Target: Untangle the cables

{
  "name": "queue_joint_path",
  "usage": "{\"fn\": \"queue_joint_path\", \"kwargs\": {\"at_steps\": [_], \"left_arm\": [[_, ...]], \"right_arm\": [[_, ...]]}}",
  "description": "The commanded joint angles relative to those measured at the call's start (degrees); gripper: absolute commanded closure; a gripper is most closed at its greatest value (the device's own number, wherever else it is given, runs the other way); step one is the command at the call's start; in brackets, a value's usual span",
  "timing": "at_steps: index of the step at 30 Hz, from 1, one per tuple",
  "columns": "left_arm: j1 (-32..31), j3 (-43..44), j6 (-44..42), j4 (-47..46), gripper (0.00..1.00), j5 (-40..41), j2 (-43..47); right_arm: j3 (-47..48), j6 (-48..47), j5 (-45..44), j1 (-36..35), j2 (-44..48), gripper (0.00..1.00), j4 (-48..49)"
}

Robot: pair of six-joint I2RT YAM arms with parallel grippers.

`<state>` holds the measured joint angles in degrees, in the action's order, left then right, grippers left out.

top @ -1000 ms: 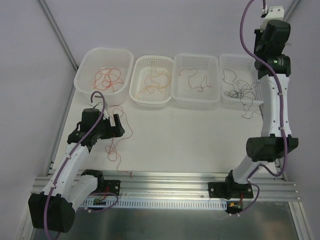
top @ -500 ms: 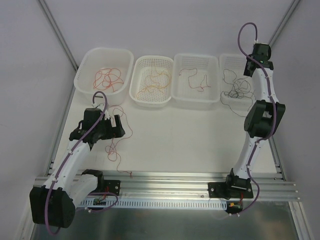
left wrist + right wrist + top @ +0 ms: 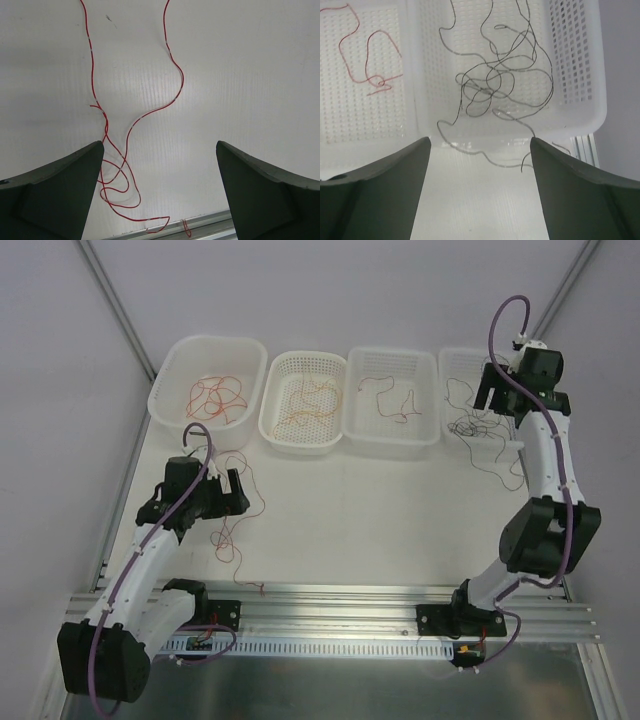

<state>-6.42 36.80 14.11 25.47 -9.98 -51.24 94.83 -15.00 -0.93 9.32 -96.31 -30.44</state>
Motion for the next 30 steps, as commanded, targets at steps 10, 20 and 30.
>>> {"fn": "queue_joint_path", "kwargs": {"at_steps": [10, 20, 30], "left_arm": [[-0.2, 0.1, 0.0, -1.2, 0.03, -2.6, 4.1], [-0.2, 0.2, -0.1, -1.2, 0.03, -3.3, 4.8], [-0.2, 0.3, -0.4, -1.3, 0.03, -3.1, 3.2]], "right_arm": [[-29.3, -1.5, 7.2, -0.3, 14.8, 0.15, 9.2], [-33.3, -8.2, 2.0, -0.9, 9.7, 0.15, 15.3], [-33.5, -12.0, -4.6, -1.3, 2.2, 0.18, 20.0]]}}
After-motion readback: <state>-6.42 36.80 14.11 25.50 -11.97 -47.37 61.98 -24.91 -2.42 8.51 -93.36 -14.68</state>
